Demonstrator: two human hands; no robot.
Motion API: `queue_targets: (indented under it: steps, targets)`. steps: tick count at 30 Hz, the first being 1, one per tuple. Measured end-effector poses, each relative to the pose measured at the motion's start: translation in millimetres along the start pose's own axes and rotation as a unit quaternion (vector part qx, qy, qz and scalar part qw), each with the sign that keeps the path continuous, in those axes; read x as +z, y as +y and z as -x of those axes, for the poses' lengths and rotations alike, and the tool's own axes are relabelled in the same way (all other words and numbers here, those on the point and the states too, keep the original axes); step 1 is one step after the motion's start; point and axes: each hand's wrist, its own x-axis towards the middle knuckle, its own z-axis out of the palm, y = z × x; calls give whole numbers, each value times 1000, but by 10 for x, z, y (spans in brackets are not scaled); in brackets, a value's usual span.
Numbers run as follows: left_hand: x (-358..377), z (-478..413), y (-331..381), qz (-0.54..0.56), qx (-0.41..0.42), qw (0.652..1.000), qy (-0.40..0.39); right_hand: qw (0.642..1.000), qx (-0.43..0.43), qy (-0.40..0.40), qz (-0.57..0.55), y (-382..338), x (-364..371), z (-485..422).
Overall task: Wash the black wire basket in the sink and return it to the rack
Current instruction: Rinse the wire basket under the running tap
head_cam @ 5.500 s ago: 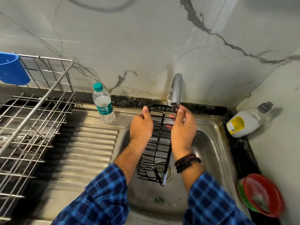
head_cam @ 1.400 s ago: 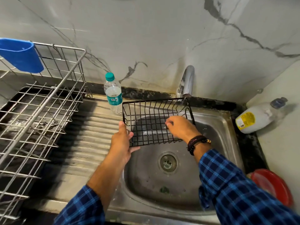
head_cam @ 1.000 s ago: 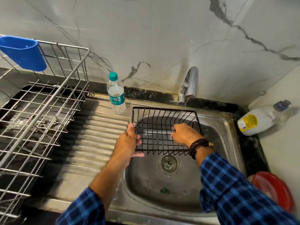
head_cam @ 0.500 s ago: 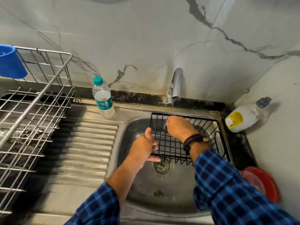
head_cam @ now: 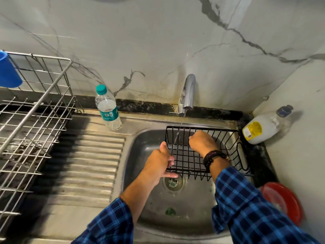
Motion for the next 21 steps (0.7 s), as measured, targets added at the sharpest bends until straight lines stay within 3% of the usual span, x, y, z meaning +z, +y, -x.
queue_targets:
  steps: [3,6,9,11,13,17,19,21]
  targets:
    - [-1,-9,34,14,-14,1000,-2,997,-70,-18,-4,-86,-60,-12]
    - [-21,-17,4,5,-6,1000,-14,964,-160,-154,-145,-306,-80,22]
    - [-89,1,-68,-8,-3,1000,-17,936,-116,-215,-254,-368,-141,32]
    - [-165,3,-120,-15,-2,1000,-18,943,-82,-222,-236,-278,-198,16]
    - [-247,-5,-152,-7,2,1000,-14,962,-54,-198,-182,-106,-244,-5]
    - [-376,-38,-163,16,23,1000,9,987,-8,-18,-157,318,-242,-181]
    - [-426,-31,-162,18,38,999,14,989,17,31,-146,418,-225,-218]
    - [-440,-6,-171,3,49,999,14,997,-2,62,-41,366,-226,-97]
